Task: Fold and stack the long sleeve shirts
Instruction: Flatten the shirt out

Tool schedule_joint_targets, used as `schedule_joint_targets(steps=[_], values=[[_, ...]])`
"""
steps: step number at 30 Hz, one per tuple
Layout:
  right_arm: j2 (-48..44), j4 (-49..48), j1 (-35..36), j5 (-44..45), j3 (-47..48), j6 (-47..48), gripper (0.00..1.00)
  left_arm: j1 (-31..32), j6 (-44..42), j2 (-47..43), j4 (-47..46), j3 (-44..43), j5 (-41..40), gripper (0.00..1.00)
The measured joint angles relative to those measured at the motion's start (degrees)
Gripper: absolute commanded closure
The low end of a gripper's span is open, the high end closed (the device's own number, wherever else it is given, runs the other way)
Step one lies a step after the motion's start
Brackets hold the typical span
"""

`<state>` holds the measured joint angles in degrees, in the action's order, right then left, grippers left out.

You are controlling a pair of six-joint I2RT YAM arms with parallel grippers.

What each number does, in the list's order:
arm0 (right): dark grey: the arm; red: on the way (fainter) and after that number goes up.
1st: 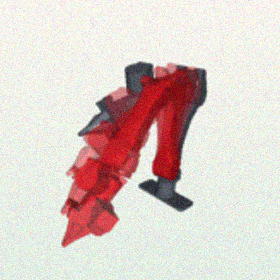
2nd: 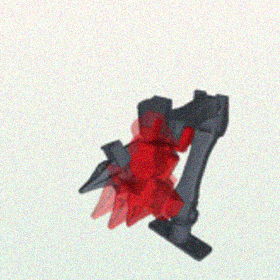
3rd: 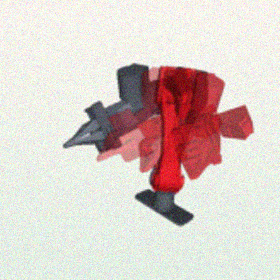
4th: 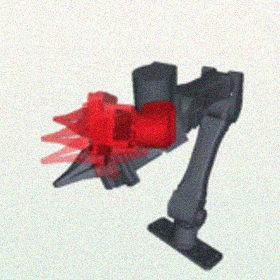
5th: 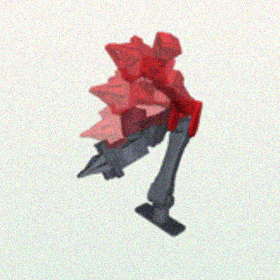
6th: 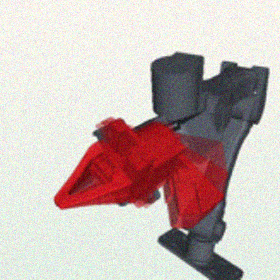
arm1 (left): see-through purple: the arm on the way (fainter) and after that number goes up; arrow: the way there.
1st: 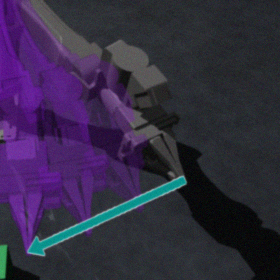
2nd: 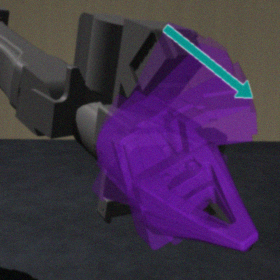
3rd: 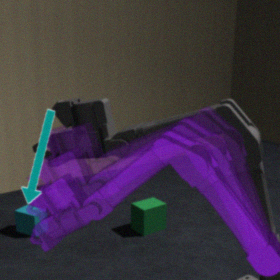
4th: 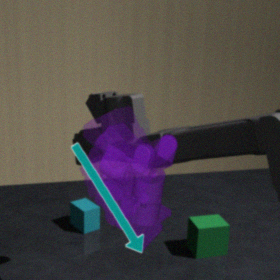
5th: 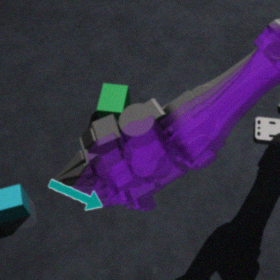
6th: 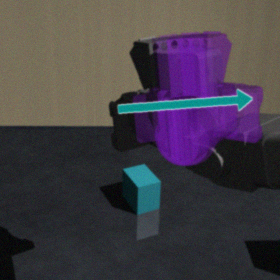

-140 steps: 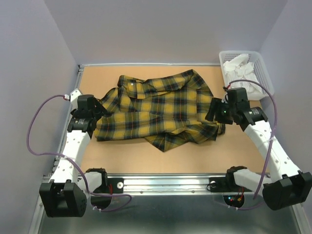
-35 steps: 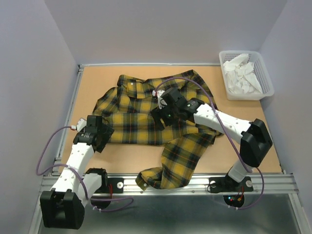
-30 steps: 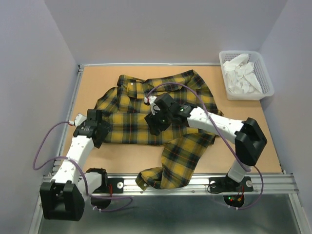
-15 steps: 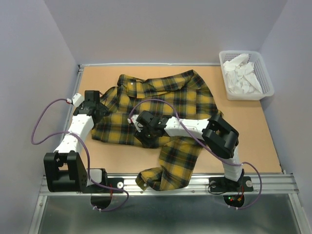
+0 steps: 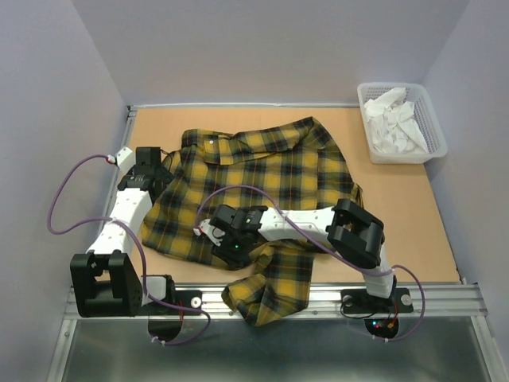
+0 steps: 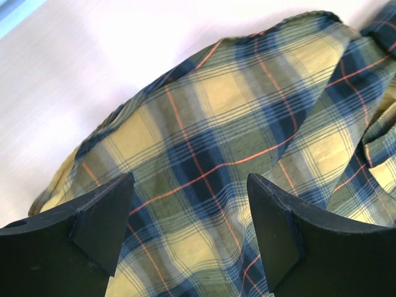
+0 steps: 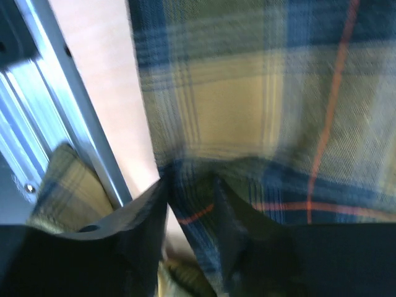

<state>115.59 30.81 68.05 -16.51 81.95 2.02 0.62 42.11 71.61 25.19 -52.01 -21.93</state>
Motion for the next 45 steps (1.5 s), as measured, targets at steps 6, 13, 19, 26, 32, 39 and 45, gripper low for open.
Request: schedule_joint_targets(steps=[6,13,19,26,32,39,45], values=[[-4.33,6.62,-2.12,5.88,3.69,0.57,0.45,0.0,-2.91,0.22,-1.7,-0.52,1.64,0.15],[-12.68,5.92,-20.79,17.92,7.37,-4.28,0.44,0.42,-4.85,9.53,-4.09,-6.78,6.12,0.15],[-12.07,5.86,-37.79,24.09,6.14,-12.39,0.44,1.31,-5.64,19.69,-4.83,-12.79,8.96,0.18],[-11.96,4.09,-45.46,25.7,-2.1,-20.35,0.44,1.55,-5.51,29.33,-6.12,-17.0,10.38,0.21],[-11.96,2.05,-48.52,25.73,-10.97,-24.68,0.44,1.22,-4.07,31.54,-6.51,-14.36,10.71,0.24],[-17.57,-0.37,-49.62,25.66,-21.16,-27.82,0.44,-3.43,-1.92,23.06,-9.33,-2.12,11.87,0.25],[-25.31,1.4,-49.72,25.35,-26.97,-28.98,0.44,-10.21,-1.01,8.15,-4.35,10.27,12.39,0.23]])
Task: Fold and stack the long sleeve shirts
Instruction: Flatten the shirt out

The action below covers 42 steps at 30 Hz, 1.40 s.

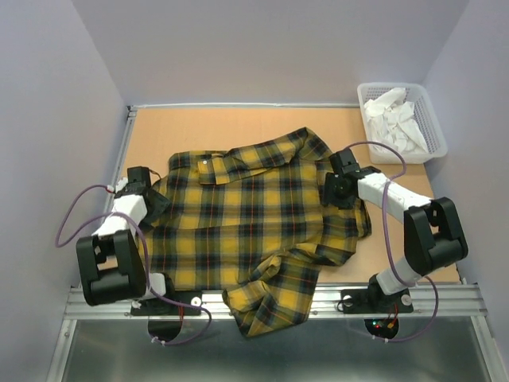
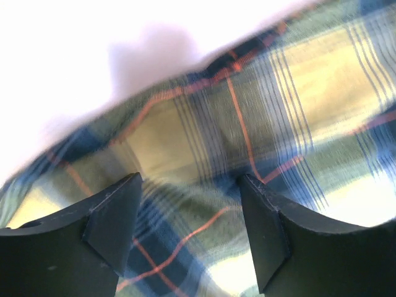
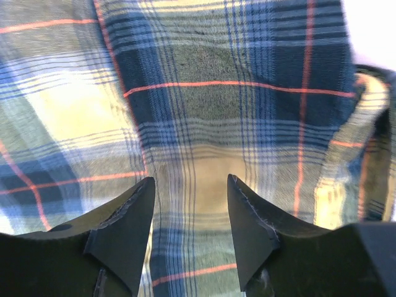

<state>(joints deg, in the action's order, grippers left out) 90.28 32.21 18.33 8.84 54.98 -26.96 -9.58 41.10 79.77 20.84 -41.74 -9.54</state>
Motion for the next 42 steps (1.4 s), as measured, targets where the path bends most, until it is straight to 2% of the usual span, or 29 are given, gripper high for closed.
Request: schedule_joint_targets(steps=[3,6,10,16,18,26,34,42], values=[[-2.45,0.52,-0.09,-0.35,0.39,1.77,0.43,-0.13,-0.59,-4.94,2.03,0.46,0.09,0.16],[-3.48,1.88,-0.28,-1.53,3.45,4.87,0.34,-0.07,-2.45,-7.37,2.12,-1.57,0.48,0.13],[-3.17,2.08,-0.26,-5.35,12.72,10.64,0.24,0.92,-5.29,-5.84,-1.25,-8.41,1.68,0.08],[2.82,-3.43,2.45,-10.97,25.88,19.56,0.21,5.25,-8.07,0.37,-6.6,-15.45,3.34,0.05],[7.19,-4.33,5.05,-11.63,29.38,23.41,0.2,6.88,-8.79,1.49,-6.95,-15.5,3.56,0.01],[25.22,-5.18,14.43,-12.0,42.23,35.3,0.21,9.49,-11.43,-1.03,-8.15,-9.16,3.39,0.01],[34.71,-5.6,15.58,-10.51,50.8,40.06,0.28,10.73,-12.39,-8.9,-8.76,0.96,2.36,0.01],[39.58,-5.57,16.61,-9.7,53.51,41.83,0.35,12.24,-12.79,-8.94,-10.14,1.68,-0.15,0.01]])
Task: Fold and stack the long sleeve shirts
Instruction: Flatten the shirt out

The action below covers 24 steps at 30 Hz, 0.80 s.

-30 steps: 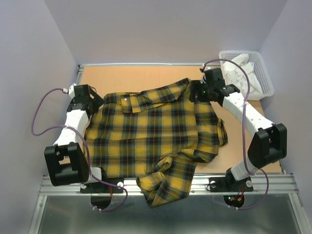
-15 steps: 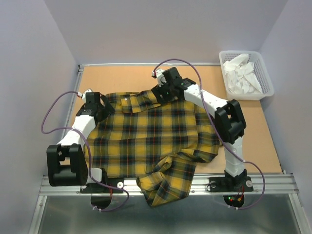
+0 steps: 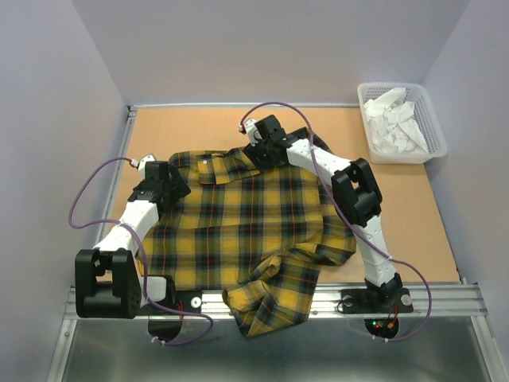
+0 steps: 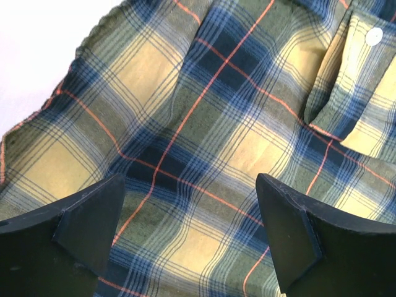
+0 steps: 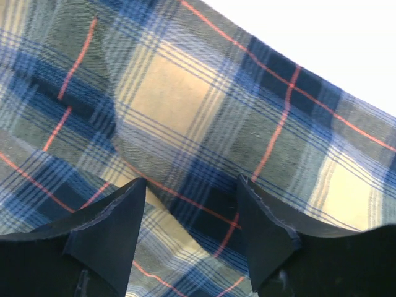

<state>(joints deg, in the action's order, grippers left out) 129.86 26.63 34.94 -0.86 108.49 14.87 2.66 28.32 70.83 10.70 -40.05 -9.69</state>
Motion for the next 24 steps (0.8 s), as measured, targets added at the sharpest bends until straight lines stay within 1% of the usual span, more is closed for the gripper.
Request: schedule_joint_targets(steps=[7,10,14,15,16,17,19,20,22,24], values=[[0.35,0.09,1.33,-0.63,0.61,0.28,0.36,0.74,-0.02,0.57,-0.81,0.0,-1.07,0.01],[1.57,-0.09,1.92,-0.63,2.4,0.39,0.41,0.79,-0.02,0.66,-0.98,0.0,-1.16,0.01],[3.65,-0.09,2.14,-0.42,4.04,0.61,0.53,0.92,-0.04,0.68,-1.09,0.0,-1.33,0.01],[4.17,-0.11,2.23,-0.37,4.33,0.72,0.61,1.01,-0.04,0.68,-1.07,0.0,-1.38,0.01],[4.7,-0.11,2.23,-0.31,4.59,0.79,0.65,1.05,-0.04,0.68,-1.07,0.0,-1.4,0.01],[5.27,-0.11,2.23,0.02,4.74,0.96,0.75,1.11,-0.04,0.68,-1.07,0.0,-1.42,0.01],[6.03,-0.09,2.23,0.5,4.83,1.22,0.83,1.14,-0.07,0.68,-1.07,0.0,-1.49,0.01],[6.29,-0.07,2.23,0.96,4.83,1.44,0.9,1.14,-0.07,0.68,-1.07,0.0,-1.53,0.01],[6.38,-0.07,2.23,1.55,4.85,1.62,0.97,1.14,-0.07,0.68,-1.07,0.0,-1.55,0.01],[6.38,0.22,2.23,2.71,5.79,1.9,0.99,1.16,-0.04,0.68,-1.07,0.0,-1.55,0.01]])
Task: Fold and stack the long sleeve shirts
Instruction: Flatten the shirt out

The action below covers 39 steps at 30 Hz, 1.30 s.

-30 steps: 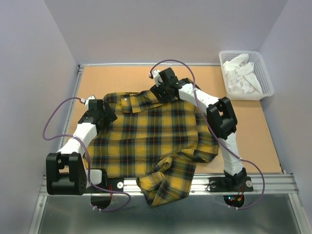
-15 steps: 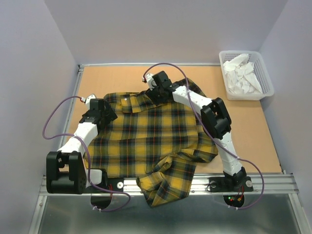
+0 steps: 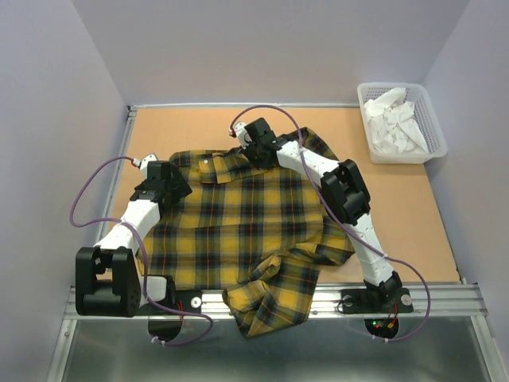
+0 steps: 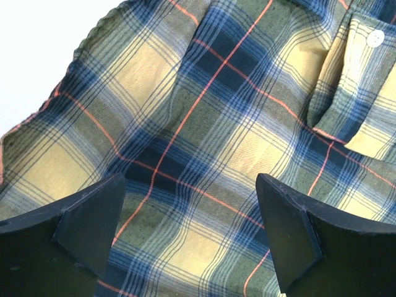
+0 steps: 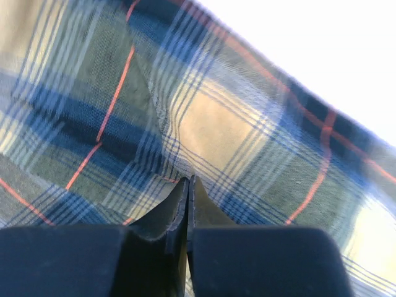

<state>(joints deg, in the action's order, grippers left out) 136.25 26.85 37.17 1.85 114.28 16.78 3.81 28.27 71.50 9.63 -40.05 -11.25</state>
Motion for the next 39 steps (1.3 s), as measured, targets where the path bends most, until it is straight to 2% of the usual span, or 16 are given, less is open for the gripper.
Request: schedule_joint_targets(steps=[4,12,15,16,18,19,20,21,23,25,27,32,33,35,39], values=[[0.0,0.17,0.0,4.09,3.78,1.09,0.99,0.22,-0.02,0.0,0.0,0.0,-0.2,0.01],[2.19,-3.23,-1.22,15.17,20.09,3.67,0.99,0.35,-0.04,0.0,0.07,0.0,-0.83,0.01],[2.8,-9.88,-3.39,19.91,22.95,4.0,0.91,0.35,-0.04,0.0,0.11,0.0,-1.27,0.01],[2.95,-11.69,-4.02,21.03,23.23,3.89,0.87,0.35,-0.04,0.0,0.11,0.0,-1.29,0.01],[3.37,-15.47,-5.62,23.71,23.37,2.97,0.73,0.35,-0.02,0.0,0.22,0.0,-1.44,0.01],[3.69,-17.42,-6.34,25.29,23.37,2.34,0.58,0.35,-0.02,-0.02,0.31,0.0,-1.53,0.01],[4.04,-18.69,-6.99,26.43,23.37,1.38,0.5,0.35,0.0,-0.02,0.44,0.0,-1.64,0.01],[4.52,-20.15,-7.89,27.85,23.37,0.68,0.36,0.35,0.0,-0.02,0.48,0.0,-1.7,0.01],[4.9,-21.27,-8.94,29.7,23.34,-0.74,0.2,0.35,0.02,-0.04,0.5,0.0,-1.95,0.01],[4.92,-21.59,-9.49,31.58,23.23,-1.75,0.15,0.35,0.02,-0.11,0.55,0.0,-2.21,0.01],[3.54,-23.1,-9.55,32.76,20.72,-2.67,0.13,0.35,0.07,-0.24,0.81,-0.02,-2.49,0.01],[-6.4,-23.12,-9.4,33.31,4.68,-5.44,0.12,-0.2,0.83,-0.66,3.34,-1.57,-3.19,0.01],[-10.32,-20.98,-9.46,32.96,-0.57,-7.19,0.12,-0.57,1.27,-0.52,4.11,-2.89,-3.28,0.01],[-15.15,-19.65,-10.05,31.56,-5.33,-9.38,0.12,-1.97,1.88,0.17,4.7,-6.01,-3.43,0.01],[-27.47,-15.3,-13.14,28.35,-16.55,-15.87,0.12,-6.29,3.41,6.75,5.2,-16.0,-3.37,0.02]])
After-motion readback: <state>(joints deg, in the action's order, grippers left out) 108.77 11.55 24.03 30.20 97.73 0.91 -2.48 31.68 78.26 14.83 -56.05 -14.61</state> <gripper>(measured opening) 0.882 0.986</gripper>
